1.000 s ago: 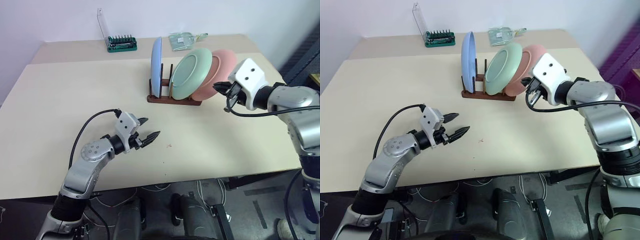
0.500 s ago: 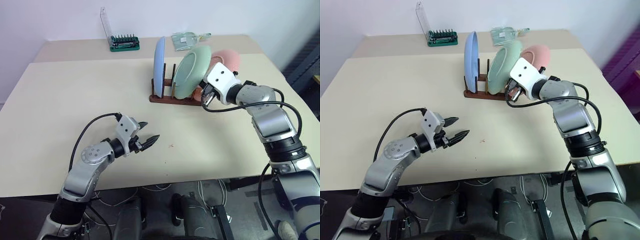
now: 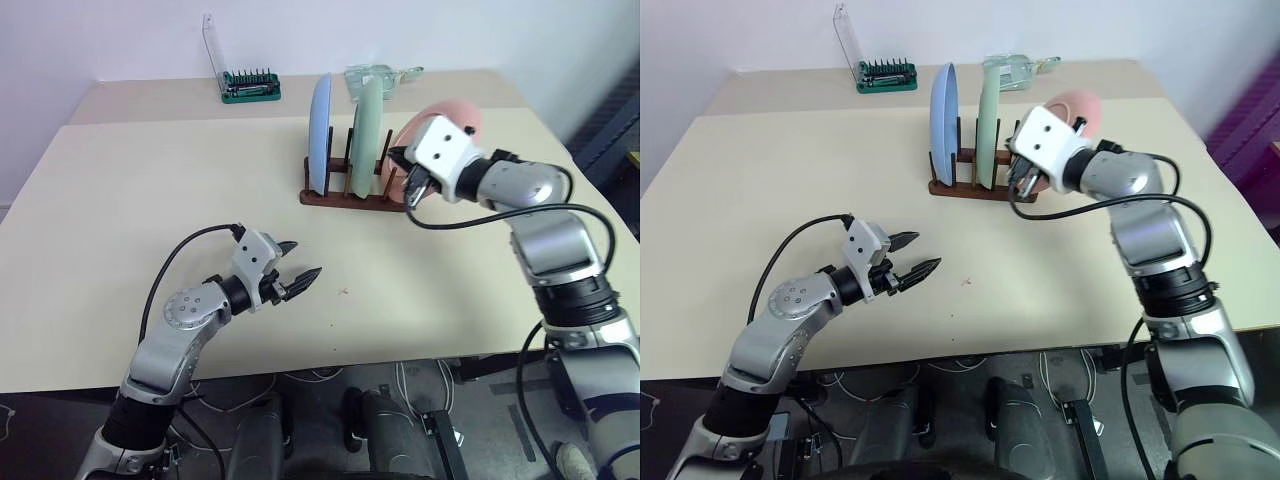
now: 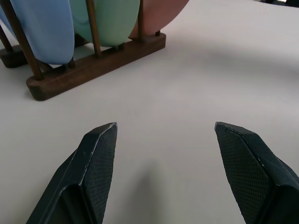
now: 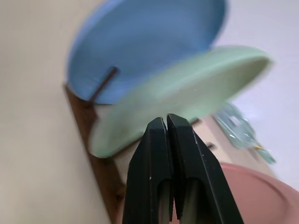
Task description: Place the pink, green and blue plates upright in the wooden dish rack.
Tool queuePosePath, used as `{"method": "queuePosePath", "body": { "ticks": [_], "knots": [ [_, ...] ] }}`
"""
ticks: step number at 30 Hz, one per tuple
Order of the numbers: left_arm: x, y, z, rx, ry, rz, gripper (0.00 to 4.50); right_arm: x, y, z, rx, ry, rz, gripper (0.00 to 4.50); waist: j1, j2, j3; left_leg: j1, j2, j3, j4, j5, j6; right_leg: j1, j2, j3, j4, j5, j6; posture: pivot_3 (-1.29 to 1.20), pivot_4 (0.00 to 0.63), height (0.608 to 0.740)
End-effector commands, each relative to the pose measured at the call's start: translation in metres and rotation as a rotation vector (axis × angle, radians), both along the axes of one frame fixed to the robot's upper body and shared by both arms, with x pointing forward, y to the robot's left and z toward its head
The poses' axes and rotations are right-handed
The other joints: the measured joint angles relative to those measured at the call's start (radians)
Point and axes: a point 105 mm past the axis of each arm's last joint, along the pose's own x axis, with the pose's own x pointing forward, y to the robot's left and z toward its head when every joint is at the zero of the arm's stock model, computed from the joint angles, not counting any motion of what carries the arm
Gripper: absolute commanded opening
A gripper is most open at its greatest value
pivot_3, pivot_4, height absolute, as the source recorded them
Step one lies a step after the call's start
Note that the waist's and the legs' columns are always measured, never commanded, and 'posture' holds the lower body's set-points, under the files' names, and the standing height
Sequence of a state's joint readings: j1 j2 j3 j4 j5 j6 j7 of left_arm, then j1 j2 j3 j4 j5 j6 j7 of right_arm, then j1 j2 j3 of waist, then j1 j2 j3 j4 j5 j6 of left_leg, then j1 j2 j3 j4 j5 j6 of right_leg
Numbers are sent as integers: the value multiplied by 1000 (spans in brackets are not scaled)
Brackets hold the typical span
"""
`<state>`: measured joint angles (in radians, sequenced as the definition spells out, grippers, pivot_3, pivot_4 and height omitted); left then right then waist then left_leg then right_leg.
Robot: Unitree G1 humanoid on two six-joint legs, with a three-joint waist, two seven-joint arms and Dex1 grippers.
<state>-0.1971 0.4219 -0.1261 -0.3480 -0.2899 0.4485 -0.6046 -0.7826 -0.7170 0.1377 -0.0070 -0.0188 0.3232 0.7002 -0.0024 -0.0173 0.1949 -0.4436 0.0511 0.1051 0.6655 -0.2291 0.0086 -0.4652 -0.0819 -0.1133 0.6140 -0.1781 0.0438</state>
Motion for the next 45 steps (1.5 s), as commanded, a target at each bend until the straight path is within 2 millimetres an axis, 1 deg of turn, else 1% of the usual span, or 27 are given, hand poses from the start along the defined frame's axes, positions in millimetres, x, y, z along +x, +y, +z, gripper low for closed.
{"method": "queuePosePath", "body": {
  "ticks": [1,2,3,4,5,6,8,9,10,11,13,16,19,22,25,28,30,32,35,37,39,42,45],
  "knots": [
    [0,1,7,-9,-33,1,3431,-4,-58,65,12,-192,-212,57,8,0,0,0,0,0,0,0,0,0,0,0,0,0,0,0,150,730],
    [0,2,7,-8,-33,1,3431,-4,-74,77,11,-223,-280,57,11,0,0,0,0,0,0,0,0,0,0,0,0,0,-1,0,150,730],
    [0,2,6,-8,-31,0,3431,-5,-87,84,0,-240,-334,57,13,0,0,0,0,1,1,0,0,0,0,0,0,-2,-3,0,150,730],
    [0,2,6,-8,-28,-3,3431,-5,-98,85,-20,-243,-377,57,14,0,0,0,0,1,1,0,0,-1,0,0,0,-2,-3,0,150,730],
    [-1,1,5,-9,-24,-7,3431,-5,-107,83,-43,-235,-408,57,14,0,0,0,0,1,1,0,0,0,0,0,0,-2,-4,0,150,730],
    [-1,0,5,-9,-22,-9,3431,-4,-115,75,-79,-211,-428,57,14,0,0,0,0,1,0,0,0,0,0,0,0,-2,-4,0,150,730],
    [1,-1,4,-3,-23,-17,3431,-1,-123,54,-189,-169,-441,57,14,0,-1,1,0,1,0,0,0,0,0,0,-1,-2,-4,0,150,730],
    [2,-2,4,1,-26,-18,3431,2,-123,44,-210,-142,-434,57,13,0,-1,1,0,1,0,0,0,1,0,0,-1,-2,-4,0,150,730],
    [2,-2,3,4,-28,-18,3431,3,-123,38,-216,-127,-429,57,11,0,-1,1,0,1,0,0,0,1,0,0,-1,-2,-4,0,150,730],
    [4,-2,3,4,-29,-15,3431,5,-119,31,-254,-119,-409,57,9,0,0,1,0,1,1,0,0,1,0,1,-1,-2,-4,0,150,730],
    [5,-1,4,13,-36,-12,3431,12,-109,19,-252,-86,-360,57,5,2,0,1,-1,2,1,0,0,0,0,1,0,-2,-4,0,150,730],
    [5,1,4,16,-39,-7,3431,19,-99,8,-275,-68,-314,57,3,2,0,1,-1,2,1,0,0,0,2,1,1,0,0,0,150,730],
    [5,4,3,17,-36,6,3431,23,-84,6,-264,-73,-253,57,6,2,0,1,-1,2,1,0,0,0,2,1,1,0,0,0,150,730],
    [3,7,2,12,-31,20,3431,21,-65,15,-228,-101,-185,57,8,2,0,1,-1,2,1,0,0,0,2,1,1,0,0,0,150,730],
    [1,4,0,6,-26,24,3431,17,-58,18,-216,-112,-154,57,13,2,0,1,-1,2,1,0,0,0,1,1,1,0,0,0,150,730],
    [1,3,-1,2,-25,23,3431,17,-61,14,-217,-100,-174,57,15,2,0,1,-1,2,1,0,0,0,1,1,1,0,0,0,150,730],
    [4,4,0,1,-37,33,3431,17,-73,7,-241,-82,-220,57,15,2,-1,1,-1,2,1,0,0,0,1,1,1,0,0,0,150,730],
    [11,11,3,0,-63,74,3431,15,-89,-2,-254,-62,-263,57,17,2,-1,1,-1,1,1,0,0,1,1,1,1,0,0,0,150,730],
    [18,18,6,-5,-81,120,3431,13,-102,-2,-221,-61,-303,57,15,2,-1,1,-1,1,2,0,0,1,1,1,1,0,0,0,150,730],
    [19,19,6,-4,-80,113,3431,12,-94,2,-218,-77,-260,57,10,3,-1,1,-1,2,2,0,0,1,1,1,1,0,0,0,150,730],
    [19,18,4,-1,-76,94,3431,15,-85,5,-214,-97,-235,57,7,3,-1,2,-1,2,2,0,0,1,1,1,1,1,0,0,150,730],
    [21,14,2,2,-76,76,3431,20,-76,7,-240,-124,-218,57,6,3,-1,2,-1,2,2,0,0,1,2,1,1,1,0,0,150,730],
    [21,13,1,-5,-75,80,3431,21,-68,12,-229,-143,-193,57,9,3,-1,2,-1,2,2,0,0,1,2,1,1,1,0,0,150,730]
  ]
}}
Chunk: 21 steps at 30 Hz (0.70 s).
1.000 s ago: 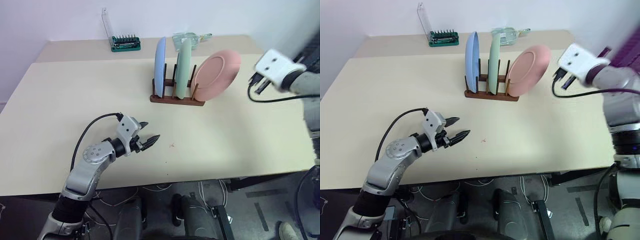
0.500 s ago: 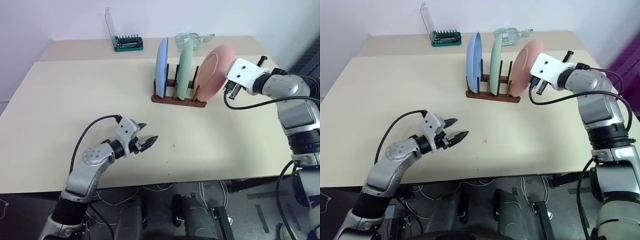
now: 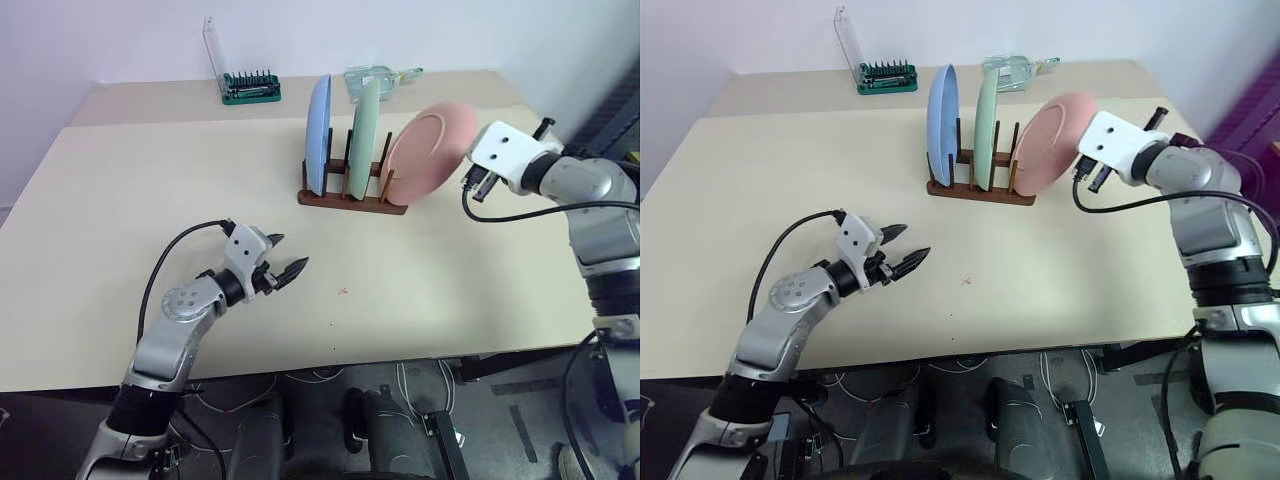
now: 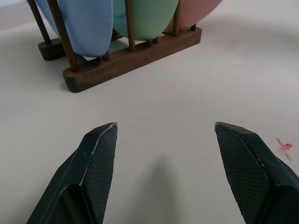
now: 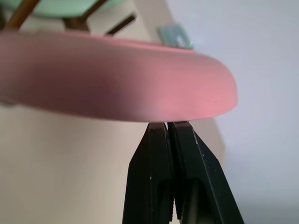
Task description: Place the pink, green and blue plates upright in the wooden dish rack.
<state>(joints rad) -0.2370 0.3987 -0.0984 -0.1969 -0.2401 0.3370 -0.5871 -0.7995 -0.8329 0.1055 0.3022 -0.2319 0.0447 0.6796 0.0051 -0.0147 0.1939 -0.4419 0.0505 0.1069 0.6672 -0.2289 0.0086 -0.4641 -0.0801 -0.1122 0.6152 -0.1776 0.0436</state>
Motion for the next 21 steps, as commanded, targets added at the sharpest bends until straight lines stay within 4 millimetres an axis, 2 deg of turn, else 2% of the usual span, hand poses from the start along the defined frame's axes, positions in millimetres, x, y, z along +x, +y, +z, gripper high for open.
{"method": "queuePosePath", "body": {
  "ticks": [1,5,14,21],
  "knots": [
    [-1,-4,6,-8,-41,-9,3431,0,14,21,5,-78,47,57,3,0,0,0,0,0,0,0,0,0,0,0,0,0,0,0,150,730],
    [-5,-8,5,-14,-39,-14,3431,-2,28,25,-3,-85,101,57,7,0,0,0,0,0,0,0,0,0,0,0,0,0,0,0,150,730],
    [-4,-11,4,-21,-39,-15,3431,-3,34,25,-52,-91,135,57,6,0,0,0,0,0,0,0,0,0,0,0,0,0,0,0,150,730],
    [-3,-15,3,-19,-37,-30,3431,5,37,50,-51,-165,103,57,2,0,0,0,0,0,0,0,0,0,0,0,1,2,-3,0,150,730]
  ]
}}
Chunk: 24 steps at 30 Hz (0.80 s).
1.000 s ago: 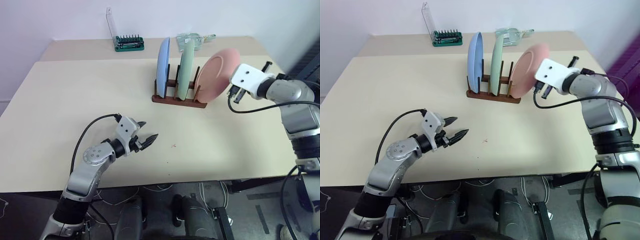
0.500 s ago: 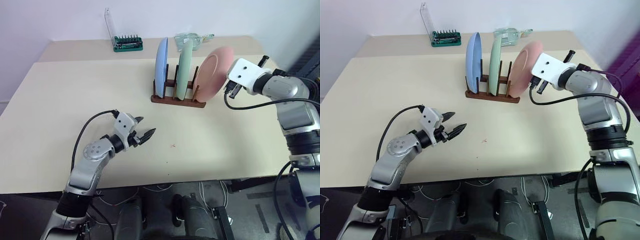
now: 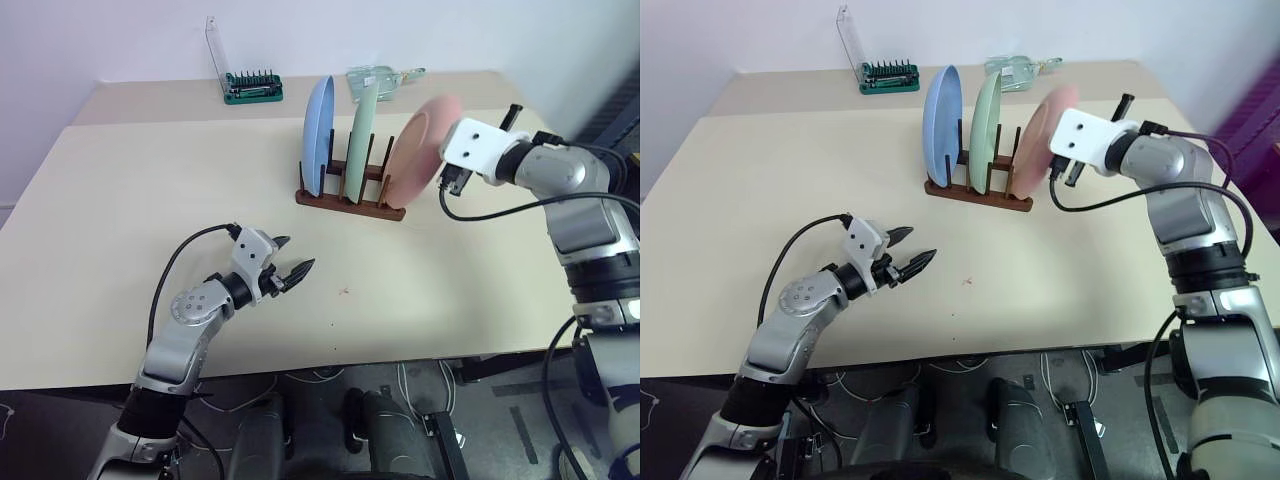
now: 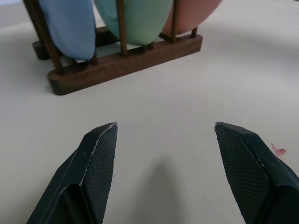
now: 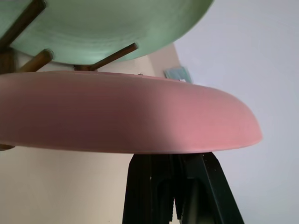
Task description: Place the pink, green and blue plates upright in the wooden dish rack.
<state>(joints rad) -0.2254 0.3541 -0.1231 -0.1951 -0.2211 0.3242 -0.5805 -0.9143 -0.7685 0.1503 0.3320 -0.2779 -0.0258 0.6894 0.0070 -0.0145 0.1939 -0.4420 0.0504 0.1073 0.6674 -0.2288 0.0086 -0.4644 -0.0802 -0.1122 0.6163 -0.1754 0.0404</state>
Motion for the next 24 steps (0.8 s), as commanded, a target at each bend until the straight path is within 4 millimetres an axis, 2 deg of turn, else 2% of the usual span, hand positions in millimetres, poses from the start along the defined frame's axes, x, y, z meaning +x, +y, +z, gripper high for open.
{"method": "queuePosePath", "body": {
  "ticks": [1,11,14,16,17,19,24],
  "knots": [
    [1,-3,9,5,-44,-12,3431,-2,-1,27,-2,-88,-9,57,1,0,0,0,0,0,0,0,0,0,0,0,0,0,0,0,150,730],
    [1,-4,9,9,-46,-15,3431,-4,-3,18,-23,-61,-7,57,4,0,0,0,0,1,0,0,0,1,0,0,0,0,0,0,150,730],
    [3,0,12,19,-64,1,3431,-6,-18,20,-16,-70,-58,57,5,0,0,0,0,1,0,0,0,1,0,0,0,0,0,0,150,730],
    [5,8,16,23,-77,27,3431,-9,-40,19,-11,-60,-127,57,7,0,0,0,0,1,0,0,0,1,0,0,0,0,0,0,150,730],
    [7,14,18,26,-90,46,3431,-11,-51,18,10,-48,-155,57,7,0,0,0,0,1,1,0,0,1,0,0,0,0,0,0,150,730],
    [13,39,23,25,-98,125,3431,-22,-71,10,90,-5,-173,57,7,0,0,0,0,1,1,0,0,1,-1,-1,-1,0,0,0,150,730],
    [14,97,22,62,-79,282,3431,-46,-90,-17,278,114,-106,57,-3,0,-1,1,0,0,0,0,0,2,0,-1,-1,0,0,0,150,730]
  ]
}}
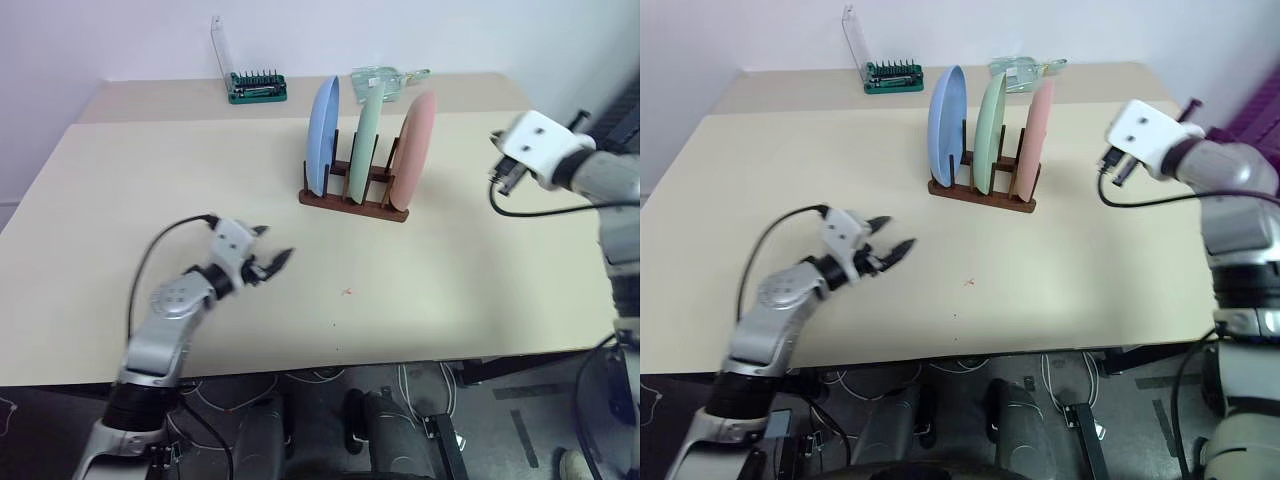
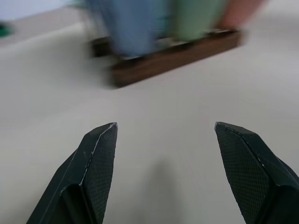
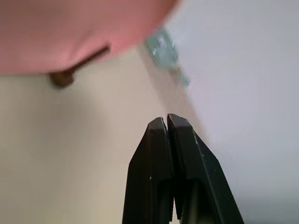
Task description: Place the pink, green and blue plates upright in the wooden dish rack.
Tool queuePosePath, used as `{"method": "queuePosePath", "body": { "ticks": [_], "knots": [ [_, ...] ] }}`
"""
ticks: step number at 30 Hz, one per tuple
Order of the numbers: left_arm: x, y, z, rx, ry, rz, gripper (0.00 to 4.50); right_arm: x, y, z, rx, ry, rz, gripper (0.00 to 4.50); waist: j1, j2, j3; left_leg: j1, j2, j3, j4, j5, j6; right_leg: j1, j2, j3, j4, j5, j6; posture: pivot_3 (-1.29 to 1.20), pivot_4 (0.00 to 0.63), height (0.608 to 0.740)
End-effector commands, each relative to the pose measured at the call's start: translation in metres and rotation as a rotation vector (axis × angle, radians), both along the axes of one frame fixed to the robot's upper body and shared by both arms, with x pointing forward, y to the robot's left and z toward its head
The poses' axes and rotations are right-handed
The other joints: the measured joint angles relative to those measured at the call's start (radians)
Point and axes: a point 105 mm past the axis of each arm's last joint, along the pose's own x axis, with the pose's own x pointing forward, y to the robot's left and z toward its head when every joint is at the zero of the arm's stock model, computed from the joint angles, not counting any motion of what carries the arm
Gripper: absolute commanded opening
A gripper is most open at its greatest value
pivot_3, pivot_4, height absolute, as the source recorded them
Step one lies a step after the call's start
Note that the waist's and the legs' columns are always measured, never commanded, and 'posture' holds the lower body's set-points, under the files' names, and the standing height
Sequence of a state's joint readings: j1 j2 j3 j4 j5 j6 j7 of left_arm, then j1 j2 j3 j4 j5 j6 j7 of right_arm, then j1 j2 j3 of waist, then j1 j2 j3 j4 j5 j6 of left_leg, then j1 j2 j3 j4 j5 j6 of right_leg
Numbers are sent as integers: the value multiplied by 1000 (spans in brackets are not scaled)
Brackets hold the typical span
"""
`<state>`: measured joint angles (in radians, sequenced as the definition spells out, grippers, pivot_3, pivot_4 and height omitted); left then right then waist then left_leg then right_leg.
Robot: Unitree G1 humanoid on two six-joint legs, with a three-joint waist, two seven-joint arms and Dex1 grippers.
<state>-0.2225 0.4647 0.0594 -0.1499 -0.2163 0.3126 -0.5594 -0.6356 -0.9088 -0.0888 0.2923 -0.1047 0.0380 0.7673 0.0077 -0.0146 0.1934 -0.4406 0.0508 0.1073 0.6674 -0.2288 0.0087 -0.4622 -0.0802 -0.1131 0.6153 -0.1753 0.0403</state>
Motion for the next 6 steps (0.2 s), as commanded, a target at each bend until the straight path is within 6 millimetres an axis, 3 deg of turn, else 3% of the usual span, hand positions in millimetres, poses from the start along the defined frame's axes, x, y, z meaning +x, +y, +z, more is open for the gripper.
{"method": "queuePosePath", "body": {
  "ticks": [1,3,6],
  "knots": [
    [-3,34,5,14,-21,81,3431,-15,-5,11,124,-32,47,57,-5,1,0,1,0,0,0,0,0,0,0,0,0,0,1,0,150,730],
    [-5,53,2,66,-8,122,3431,-20,-6,-4,156,24,54,57,-6,1,0,2,0,0,0,0,0,0,0,1,1,-2,3,0,150,730],
    [-7,60,3,82,-11,143,3431,-23,1,-18,158,69,80,57,-5,1,-1,2,1,-1,0,0,0,1,0,1,1,-2,3,0,150,730]
  ]
}}
